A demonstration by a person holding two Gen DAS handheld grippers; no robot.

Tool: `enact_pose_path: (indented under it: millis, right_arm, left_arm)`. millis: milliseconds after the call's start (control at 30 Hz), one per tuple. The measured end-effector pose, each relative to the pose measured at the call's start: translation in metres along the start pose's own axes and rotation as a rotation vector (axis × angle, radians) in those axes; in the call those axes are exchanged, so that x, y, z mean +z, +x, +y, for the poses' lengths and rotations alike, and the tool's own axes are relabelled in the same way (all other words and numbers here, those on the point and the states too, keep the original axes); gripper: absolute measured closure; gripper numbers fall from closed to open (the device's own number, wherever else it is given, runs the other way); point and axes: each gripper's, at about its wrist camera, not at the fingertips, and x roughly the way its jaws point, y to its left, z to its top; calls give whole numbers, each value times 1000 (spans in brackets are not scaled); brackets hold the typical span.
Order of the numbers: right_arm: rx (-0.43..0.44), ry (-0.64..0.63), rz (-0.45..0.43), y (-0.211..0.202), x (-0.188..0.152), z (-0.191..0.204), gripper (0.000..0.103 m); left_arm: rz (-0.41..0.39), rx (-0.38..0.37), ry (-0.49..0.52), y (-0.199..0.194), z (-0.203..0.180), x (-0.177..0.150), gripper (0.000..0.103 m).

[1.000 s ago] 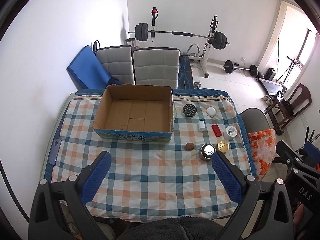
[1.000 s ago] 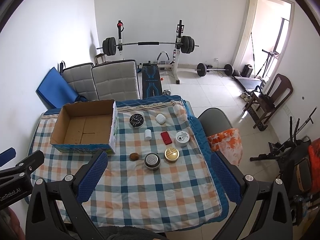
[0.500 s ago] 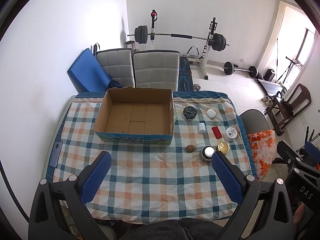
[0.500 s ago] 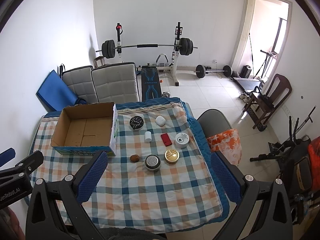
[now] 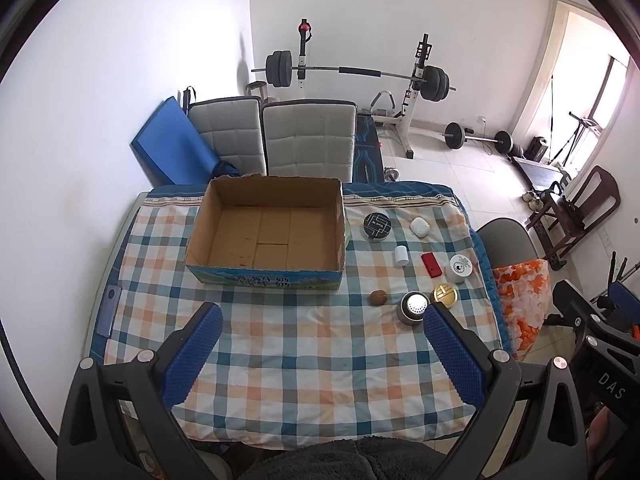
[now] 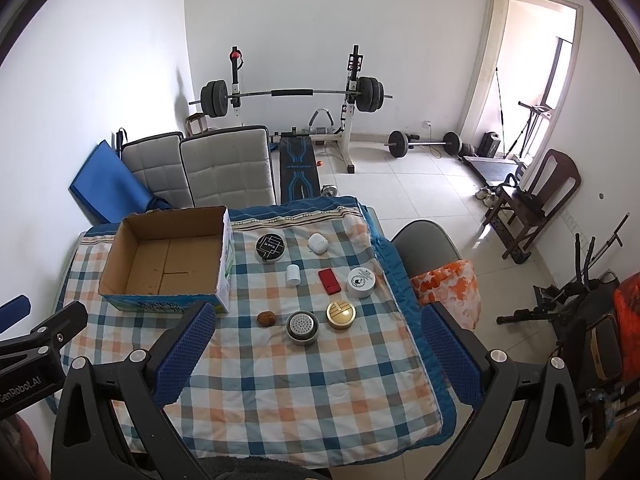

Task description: Organize rigid objects

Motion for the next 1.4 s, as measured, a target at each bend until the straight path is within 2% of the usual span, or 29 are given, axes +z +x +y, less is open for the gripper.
enact_pose_path:
  millis: [733,867,1033,1133,1400]
  right_arm:
    - [2,0,16,4,1,-1,0]
    - [5,13,52,23,5,-11,0]
    - [-18,54,158,86,10,-41,0]
    - [-21,69,260,146,6,-58,0]
    - [-20,75,530,326,-32,-84,0]
  left_arm:
    - [2,-4,1,1,-2,-1,0]
    - [34,-8,12,23,-11,10,0]
    - [108,-13,22,80,-27,26,0]
    - [180,-6,37,130,-40,29,0]
    - [465,-53,96,289,-99,13,0]
